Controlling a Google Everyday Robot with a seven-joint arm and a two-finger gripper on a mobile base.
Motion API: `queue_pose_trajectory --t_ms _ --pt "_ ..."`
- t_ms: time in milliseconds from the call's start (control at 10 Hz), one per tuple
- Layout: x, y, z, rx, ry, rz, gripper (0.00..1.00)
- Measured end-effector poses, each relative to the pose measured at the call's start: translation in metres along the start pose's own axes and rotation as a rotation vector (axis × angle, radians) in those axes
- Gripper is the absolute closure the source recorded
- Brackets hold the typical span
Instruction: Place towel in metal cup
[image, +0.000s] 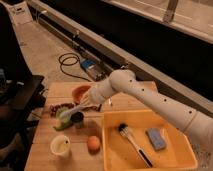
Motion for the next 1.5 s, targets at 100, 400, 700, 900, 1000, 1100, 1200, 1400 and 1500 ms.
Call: queue_pose_trajectory --t_ms 100,400,700,900,1000,1100,1200,1400,1500 --pt "0.006 0.005 0.009 -0.011 -0.002 0.021 0.76" --pt "0.025 0.028 0.015 -0.044 0.026 0.109 0.44" --pt "0.028 0.049 0.007 -0.057 0.052 0.162 0.21" --pt "0.021 0.058 -0.004 -0.039 0.063 0.165 0.20" --pt "0.010 0.056 -0.009 -0.023 0.062 0.146 0.20" --pt "-0.002 0.051 -0.013 -0.011 0.059 0.115 0.20" --pt "-0.010 0.047 -0.013 -0.006 0.055 0.092 0.20" --pt "-0.020 0.042 -0.011 -0.006 0.050 0.063 0.20" --pt "-0.019 0.042 -0.012 -0.003 0.051 0.065 0.20"
